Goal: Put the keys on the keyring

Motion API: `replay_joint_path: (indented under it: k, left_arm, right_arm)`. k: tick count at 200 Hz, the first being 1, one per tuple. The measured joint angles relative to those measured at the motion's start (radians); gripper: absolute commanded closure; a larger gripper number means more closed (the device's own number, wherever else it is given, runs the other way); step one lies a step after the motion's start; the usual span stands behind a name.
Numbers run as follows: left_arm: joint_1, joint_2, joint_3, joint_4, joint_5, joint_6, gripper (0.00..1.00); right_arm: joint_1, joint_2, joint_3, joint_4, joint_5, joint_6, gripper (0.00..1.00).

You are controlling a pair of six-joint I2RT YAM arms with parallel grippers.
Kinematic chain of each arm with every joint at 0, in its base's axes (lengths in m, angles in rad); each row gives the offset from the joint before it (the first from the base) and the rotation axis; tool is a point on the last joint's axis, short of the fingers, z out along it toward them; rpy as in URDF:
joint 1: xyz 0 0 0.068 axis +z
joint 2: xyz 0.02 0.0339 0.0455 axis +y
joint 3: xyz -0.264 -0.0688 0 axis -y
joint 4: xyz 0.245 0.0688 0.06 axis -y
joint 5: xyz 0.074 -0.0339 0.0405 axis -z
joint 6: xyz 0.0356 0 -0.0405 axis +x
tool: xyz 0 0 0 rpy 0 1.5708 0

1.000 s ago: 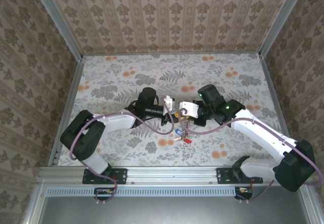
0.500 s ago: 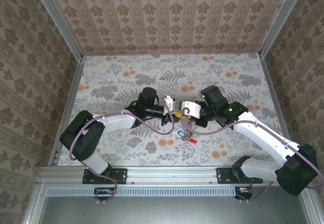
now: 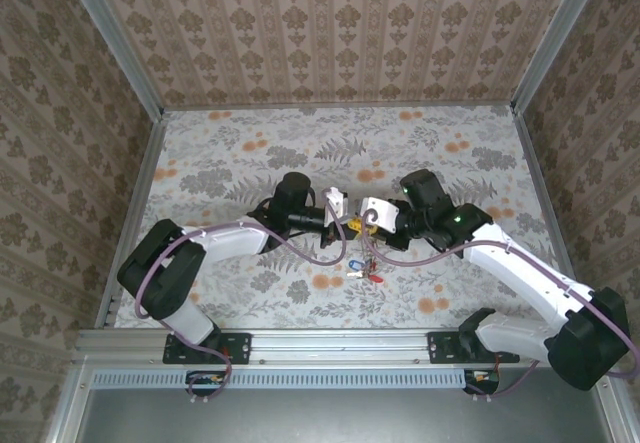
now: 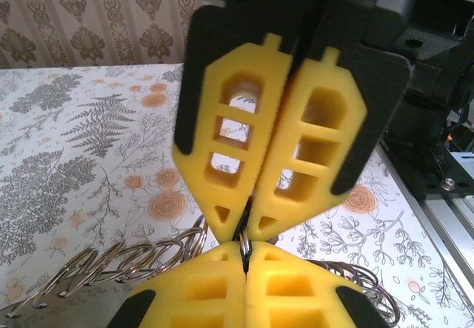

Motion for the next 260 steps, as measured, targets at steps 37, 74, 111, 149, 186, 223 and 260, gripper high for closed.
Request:
replay_joint_path:
  k: [37, 74, 111, 149, 186, 223, 260]
  left_arm:
    - [-0.001, -0.01, -0.024, 0.055, 0.001, 0.0, 1.0]
    - [0.009, -0.006, -0.064, 0.184, 0.026, -0.039, 1.0]
    - [0.023, 0.035, -0.078, 0.343, 0.046, -0.109, 1.0]
    - [0.03, 0.08, -0.104, 0.497, 0.063, -0.179, 1.0]
    - [0.03, 0.113, -0.117, 0.597, 0.064, -0.222, 1.0]
    - [0.031, 0.114, -0.118, 0.632, 0.064, -0.233, 1.0]
    - [0.031, 0.114, -0.124, 0.654, 0.064, -0.24, 1.0]
  right_arm:
    - [-0.08, -0.05, -0.02, 0.049, -0.19, 0.016, 0.8]
    - [-0.128, -0.056, -0.024, 0.053, -0.314, 0.031, 0.79]
    - [-0.145, -0.056, -0.057, 0.047, -0.341, 0.034, 0.77]
    - [-0.163, -0.058, -0.067, 0.047, -0.34, 0.035, 0.77]
    - [-0.166, -0.058, -0.067, 0.048, -0.339, 0.038, 0.74]
    - [-0.2, -0.09, -0.081, 0.064, -0.339, 0.05, 0.73]
    - [-0.212, -0.104, -0.085, 0.076, -0.34, 0.057, 0.74]
